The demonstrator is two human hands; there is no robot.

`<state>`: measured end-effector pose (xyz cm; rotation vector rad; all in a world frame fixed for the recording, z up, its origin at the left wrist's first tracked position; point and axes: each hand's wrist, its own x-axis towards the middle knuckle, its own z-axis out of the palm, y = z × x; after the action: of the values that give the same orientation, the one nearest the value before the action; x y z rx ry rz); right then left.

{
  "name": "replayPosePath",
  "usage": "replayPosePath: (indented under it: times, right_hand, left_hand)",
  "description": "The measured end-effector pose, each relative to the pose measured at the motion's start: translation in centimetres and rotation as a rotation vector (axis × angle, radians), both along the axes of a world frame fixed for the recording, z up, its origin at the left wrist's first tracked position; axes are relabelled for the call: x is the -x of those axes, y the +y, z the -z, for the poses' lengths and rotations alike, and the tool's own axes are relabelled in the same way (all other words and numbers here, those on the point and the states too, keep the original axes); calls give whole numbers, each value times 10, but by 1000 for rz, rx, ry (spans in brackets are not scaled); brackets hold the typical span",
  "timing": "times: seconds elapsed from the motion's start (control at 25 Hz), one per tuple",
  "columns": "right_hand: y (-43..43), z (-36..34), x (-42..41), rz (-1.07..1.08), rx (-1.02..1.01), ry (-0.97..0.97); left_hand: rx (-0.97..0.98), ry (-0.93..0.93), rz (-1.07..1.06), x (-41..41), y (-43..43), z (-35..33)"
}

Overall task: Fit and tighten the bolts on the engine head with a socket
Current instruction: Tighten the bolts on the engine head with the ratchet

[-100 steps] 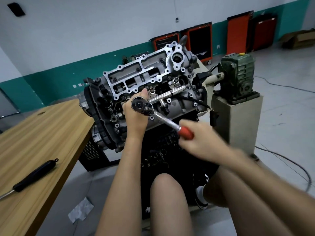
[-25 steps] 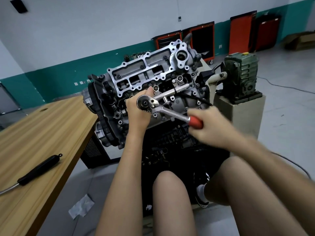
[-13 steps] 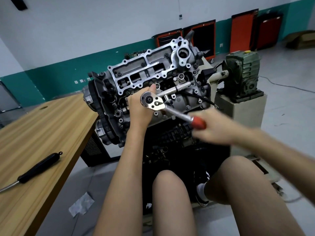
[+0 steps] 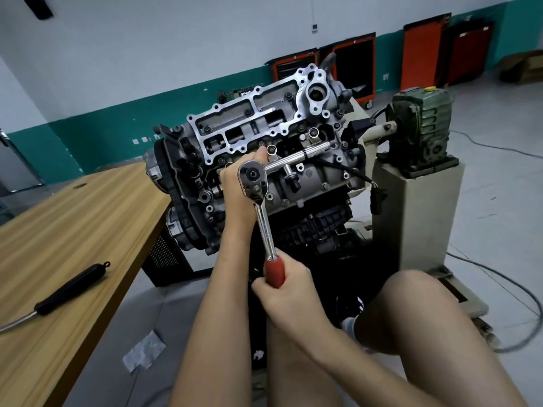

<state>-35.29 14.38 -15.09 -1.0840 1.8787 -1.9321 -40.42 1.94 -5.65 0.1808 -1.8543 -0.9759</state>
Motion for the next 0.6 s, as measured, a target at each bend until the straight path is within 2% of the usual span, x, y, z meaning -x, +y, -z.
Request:
replayPosePath:
  times: [0.08, 0.16, 0.24, 0.32, 0.36, 0.44, 0.52, 0.6]
  right_hand:
    - [18, -10, 23, -26, -42, 119]
    - [48, -34, 70, -40, -179, 382]
    - [71, -73, 116, 6, -403, 703]
    - [76, -105, 142, 91, -508, 906]
    - [75, -109, 146, 135, -504, 947]
    - [73, -94, 132, 183, -447, 877]
    - [60, -56, 89, 153, -270, 609]
    - [34, -19, 35, 92, -77, 260]
  left_hand:
    - [37, -41, -14, 0, -2, -3]
    - [35, -56, -7, 1, -1, -5]
    - [31, -31, 17, 3, 1, -5]
    - [14, -29, 22, 4, 0, -6]
    - [5, -26, 28, 3, -1, -5]
    - [-12, -16, 28, 1, -1, -4]
    - [-22, 8, -3, 0, 2, -3]
    - [-53, 27, -17, 0, 3, -1]
